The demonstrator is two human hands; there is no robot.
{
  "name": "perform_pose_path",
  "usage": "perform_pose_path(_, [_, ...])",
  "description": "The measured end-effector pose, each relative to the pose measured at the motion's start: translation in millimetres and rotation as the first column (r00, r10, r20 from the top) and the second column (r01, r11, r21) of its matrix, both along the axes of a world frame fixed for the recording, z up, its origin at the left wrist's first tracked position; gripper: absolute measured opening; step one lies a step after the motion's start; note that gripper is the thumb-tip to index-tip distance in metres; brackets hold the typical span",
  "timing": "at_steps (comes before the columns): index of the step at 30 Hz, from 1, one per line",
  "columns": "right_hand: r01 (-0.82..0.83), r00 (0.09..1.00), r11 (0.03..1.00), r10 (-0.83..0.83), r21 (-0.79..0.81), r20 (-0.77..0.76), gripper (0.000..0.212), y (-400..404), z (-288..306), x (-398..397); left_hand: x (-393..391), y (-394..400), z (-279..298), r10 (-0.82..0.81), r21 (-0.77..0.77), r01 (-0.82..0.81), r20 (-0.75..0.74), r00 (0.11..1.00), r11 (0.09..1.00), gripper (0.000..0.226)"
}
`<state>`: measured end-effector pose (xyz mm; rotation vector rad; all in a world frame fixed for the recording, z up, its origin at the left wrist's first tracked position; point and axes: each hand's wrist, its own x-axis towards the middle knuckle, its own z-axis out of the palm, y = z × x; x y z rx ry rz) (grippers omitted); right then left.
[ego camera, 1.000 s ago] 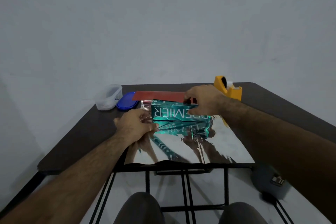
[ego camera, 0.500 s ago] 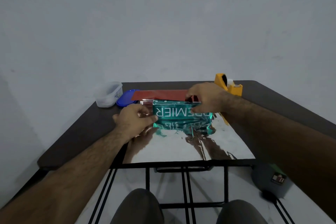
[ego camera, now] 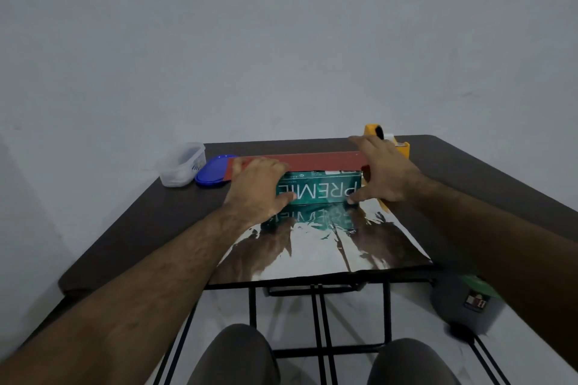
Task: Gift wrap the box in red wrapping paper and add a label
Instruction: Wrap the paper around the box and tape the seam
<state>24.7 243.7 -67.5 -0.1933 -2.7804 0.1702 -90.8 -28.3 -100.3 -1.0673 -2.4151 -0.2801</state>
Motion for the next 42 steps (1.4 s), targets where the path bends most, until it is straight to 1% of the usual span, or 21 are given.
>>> perform_pose_path(3, [0.066,0.992,0.995,-0.074,-0.073,-0.103,0.144,1,-14,8,8,9,4,0.035,0.022,-0.035,-0.001,0.999,0.999,0.058])
perform_pose_path(6, [0.186,0.956,0.972,-0.212,-0.142,-0.204,0.129,-2,-28,13,13,12,6,0.021,0.062,-0.021,-0.011,1.0,0.998,0.052])
perform_pose_path(8, [0.232,0.957,0.968,-0.244,-0.096,-0.158,0.113,-3,-35,15,15,9,3,-0.019,0.119,0.024,-0.05,0.999,0.993,0.05])
perform_pose_path(9, [0.237,0.963,0.97,-0.243,-0.059,-0.118,0.1,-5,-37,18,16,7,2,-0.045,0.114,0.054,-0.075,0.996,0.992,0.047])
perform_pose_path(11, [0.238,0.97,0.971,-0.239,-0.02,-0.034,0.077,-11,-33,26,18,5,0,-0.096,0.014,0.098,-0.124,0.988,0.995,0.043])
perform_pose_path(13, [0.233,0.971,0.973,-0.232,-0.002,0.054,0.068,-17,-27,33,21,6,0,-0.1,-0.051,0.094,-0.145,0.984,0.994,0.041])
perform_pose_path(17, [0.247,0.957,0.969,-0.247,0.014,0.152,0.065,-21,-20,33,23,6,0,-0.062,-0.047,0.055,-0.163,0.985,0.997,0.035])
perform_pose_path(23, [0.249,0.955,0.964,-0.261,0.095,0.139,0.072,-14,-26,26,24,7,2,-0.012,-0.009,0.011,-0.177,0.984,1.0,0.028])
perform_pose_path(25, [0.255,0.96,0.958,-0.267,0.132,0.085,0.081,-13,-23,25,24,9,2,-0.005,-0.005,0.004,-0.179,0.984,1.0,0.027])
perform_pose_path(26, [0.241,0.97,0.963,-0.242,0.122,-0.001,0.081,-13,-20,24,24,9,2,-0.006,0.001,0.007,-0.175,0.984,1.0,0.028])
perform_pose_path(27, [0.191,0.975,0.978,-0.18,0.08,-0.131,0.076,-14,-14,23,24,10,2,-0.01,0.007,0.011,-0.172,0.985,1.0,0.028])
perform_pose_path(29, [0.047,0.922,0.997,-0.019,0.065,-0.386,0.065,-16,-6,14,24,10,1,-0.018,0.012,0.02,-0.167,0.986,1.0,0.03])
perform_pose_path(30, [-0.022,0.917,0.994,0.063,0.108,-0.394,0.068,-17,-1,6,24,9,1,-0.021,0.013,0.023,-0.169,0.985,1.0,0.03])
perform_pose_path(31, [-0.101,0.944,0.982,0.145,0.159,-0.296,0.079,-20,3,-4,24,9,2,-0.025,0.015,0.027,-0.171,0.985,1.0,0.03])
perform_pose_path(32, [-0.166,0.974,0.965,0.193,0.204,-0.121,0.09,-26,6,-14,23,8,3,-0.03,0.022,0.034,-0.166,0.986,0.999,0.031])
perform_pose_path(33, [-0.201,0.98,0.947,0.196,0.249,0.046,0.093,-33,9,-23,23,7,3,-0.039,0.029,0.044,-0.149,0.988,0.999,0.032])
perform_pose_path(34, [-0.223,0.97,0.93,0.182,0.293,0.158,0.091,-40,12,-27,21,5,4,-0.052,0.038,0.057,-0.13,0.99,0.998,0.034])
perform_pose_path(35, [-0.241,0.962,0.921,0.184,0.307,0.203,0.085,-43,14,-33,18,2,4,-0.062,0.048,0.068,-0.111,0.992,0.997,0.038])
perform_pose_path(37, [-0.249,0.964,0.927,0.209,0.279,0.166,0.069,-44,17,-37,11,-5,2,-0.059,0.098,0.067,-0.08,0.995,0.993,0.048])
perform_pose_path(39, [-0.25,0.967,0.93,0.224,0.269,0.124,0.064,-42,18,-36,5,-12,1,-0.035,0.156,0.039,-0.033,0.999,0.987,0.063])
perform_pose_path(42, [-0.266,0.963,0.933,0.247,0.244,0.102,0.056,-40,16,-34,0,-15,6,-0.002,0.165,-0.01,0.07,0.998,0.986,0.083])
